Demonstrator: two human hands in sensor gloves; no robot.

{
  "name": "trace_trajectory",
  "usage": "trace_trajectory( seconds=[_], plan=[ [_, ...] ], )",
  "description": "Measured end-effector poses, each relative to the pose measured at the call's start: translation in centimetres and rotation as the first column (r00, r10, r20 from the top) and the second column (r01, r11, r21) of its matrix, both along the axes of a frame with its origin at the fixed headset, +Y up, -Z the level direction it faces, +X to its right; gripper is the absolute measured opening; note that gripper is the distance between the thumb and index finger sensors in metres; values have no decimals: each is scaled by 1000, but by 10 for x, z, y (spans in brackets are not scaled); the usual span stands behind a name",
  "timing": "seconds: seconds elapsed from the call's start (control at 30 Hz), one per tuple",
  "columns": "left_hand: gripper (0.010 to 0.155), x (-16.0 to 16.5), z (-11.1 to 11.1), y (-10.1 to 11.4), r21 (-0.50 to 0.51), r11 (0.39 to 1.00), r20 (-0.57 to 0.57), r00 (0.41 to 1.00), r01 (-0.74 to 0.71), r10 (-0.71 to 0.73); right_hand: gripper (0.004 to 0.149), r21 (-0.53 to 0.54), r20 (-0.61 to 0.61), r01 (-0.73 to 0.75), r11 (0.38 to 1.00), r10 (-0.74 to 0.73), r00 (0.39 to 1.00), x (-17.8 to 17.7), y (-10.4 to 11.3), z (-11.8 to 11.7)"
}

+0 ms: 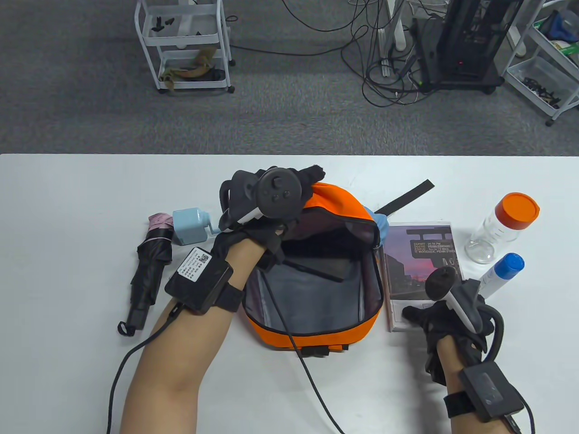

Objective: Pack school bag

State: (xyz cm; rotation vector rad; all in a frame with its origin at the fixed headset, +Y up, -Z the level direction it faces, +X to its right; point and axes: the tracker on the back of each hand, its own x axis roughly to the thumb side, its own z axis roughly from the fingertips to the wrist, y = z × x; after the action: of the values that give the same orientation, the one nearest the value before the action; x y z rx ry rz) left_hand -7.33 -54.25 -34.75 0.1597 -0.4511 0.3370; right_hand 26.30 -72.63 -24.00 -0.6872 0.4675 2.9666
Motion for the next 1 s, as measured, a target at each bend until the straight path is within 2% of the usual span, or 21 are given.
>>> trace_trajectory(
  seconds=[0.03,0.1,0.13,0.2,0.3,0.33,0.4,0.43,0.5,0.53,0.6,0.63,0.7,0.77,0.83,0.93,1.0],
  plan=[
    [48,1,0,0,0,1000,4,1000,-1,1,133,24,-4,-26,999,26,1000,-2,5,2],
    [48,3,0,0,4,1000,26,1000,-2,2,133,171,-38,-122,978,131,991,-16,31,14],
    [48,3,0,-1,4,1000,35,999,-3,3,128,230,-52,-157,961,173,984,-22,40,19],
    [48,4,0,-1,2,1000,31,1000,2,-2,109,343,-89,-185,921,228,970,-35,56,30],
    [48,5,-1,-3,-6,1000,32,999,3,-3,85,496,-207,-110,861,241,948,-52,73,43],
    [48,5,-1,-3,-9,1000,33,999,5,-5,80,501,-248,-63,863,213,945,-56,76,43],
    [48,8,1,-3,-7,1000,34,999,15,-15,77,410,-266,-30,911,151,952,-61,82,42],
    [48,9,1,-3,-5,1000,38,999,18,-18,76,402,-304,52,914,80,949,-61,82,40],
    [48,10,2,-3,-4,1000,38,999,20,-20,72,451,-317,105,887,49,947,-62,84,37],
    [48,10,3,-3,-4,1000,37,999,23,-22,63,493,-317,100,864,71,946,-60,89,37],
    [47,10,3,-3,-9,1000,40,999,20,-20,45,490,-318,144,860,22,948,-52,102,36],
    [47,10,3,-3,-13,1000,42,999,21,-20,41,487,-317,188,853,-28,948,-46,112,37],
    [47,9,3,-2,-15,1000,37,999,23,-23,40,514,-294,221,829,-72,953,-36,130,40],
    [47,7,2,0,-21,1000,31,999,13,-12,46,510,-293,314,801,-182,939,-21,146,46],
    [47,5,2,1,-28,1000,31,999,-10,11,64,361,-335,533,765,-427,840,-3,159,54],
    [47,2,0,0,-43,999,24,1000,-12,13,81,295,-437,647,703,-503,746,14,174,72],
    [47,2,0,-1,-46,999,24,1000,-13,14,85,279,-486,691,667,-522,701,17,180,83]
  ],
)
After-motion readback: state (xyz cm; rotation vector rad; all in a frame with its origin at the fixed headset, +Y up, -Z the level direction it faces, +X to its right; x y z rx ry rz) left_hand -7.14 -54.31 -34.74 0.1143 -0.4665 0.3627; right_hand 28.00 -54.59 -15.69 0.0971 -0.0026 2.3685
